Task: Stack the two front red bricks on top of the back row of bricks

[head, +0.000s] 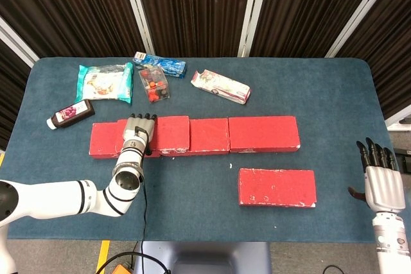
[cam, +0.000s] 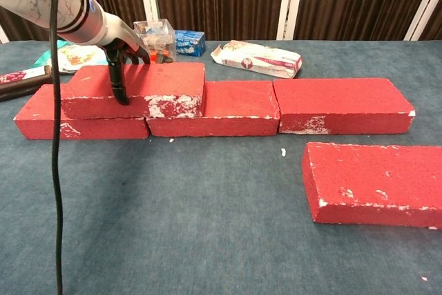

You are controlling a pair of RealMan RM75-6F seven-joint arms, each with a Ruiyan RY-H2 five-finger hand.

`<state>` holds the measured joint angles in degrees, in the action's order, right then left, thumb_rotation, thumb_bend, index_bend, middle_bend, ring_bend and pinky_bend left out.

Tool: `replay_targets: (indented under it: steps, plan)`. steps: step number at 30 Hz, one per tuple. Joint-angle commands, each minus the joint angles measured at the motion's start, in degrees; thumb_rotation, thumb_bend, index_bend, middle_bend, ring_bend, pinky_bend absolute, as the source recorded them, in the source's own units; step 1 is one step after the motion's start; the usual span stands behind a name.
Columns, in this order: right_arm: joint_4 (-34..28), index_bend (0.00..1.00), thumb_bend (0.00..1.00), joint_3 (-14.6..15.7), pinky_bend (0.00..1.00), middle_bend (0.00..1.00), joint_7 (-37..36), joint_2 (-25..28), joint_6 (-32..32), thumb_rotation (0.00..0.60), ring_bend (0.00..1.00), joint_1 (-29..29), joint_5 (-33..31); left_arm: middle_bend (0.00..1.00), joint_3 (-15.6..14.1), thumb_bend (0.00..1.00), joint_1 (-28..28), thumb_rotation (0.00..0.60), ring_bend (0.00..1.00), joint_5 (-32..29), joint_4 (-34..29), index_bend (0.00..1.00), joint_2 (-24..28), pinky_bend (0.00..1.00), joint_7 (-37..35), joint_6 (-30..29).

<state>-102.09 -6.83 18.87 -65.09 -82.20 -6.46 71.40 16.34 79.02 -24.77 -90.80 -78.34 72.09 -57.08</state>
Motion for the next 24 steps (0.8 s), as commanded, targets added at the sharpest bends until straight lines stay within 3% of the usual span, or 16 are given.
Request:
replay_targets:
  steps: [1, 24]
  plan:
    - [0.0, 0.1, 0.0, 0.0, 0.0, 0.0, 0.0, 0.0, 0.0, 0.6, 0.0, 0.0, 0.0, 0.0, 0.1, 0.24, 0.0, 0.6, 0.0, 0.2, 0.1, 0.0, -0.2, 0.04, 0.0, -0.2]
    - [-0.2, 0.11, 0.0, 0.0, 0.0, 0.0, 0.1, 0.0, -0.1, 0.6, 0.0, 0.0, -0.2, 0.0, 1.4, 0.2, -0.6, 0.6, 0.0, 1.7, 0.3, 0.0, -1.4, 0.03, -1.0, -1.2]
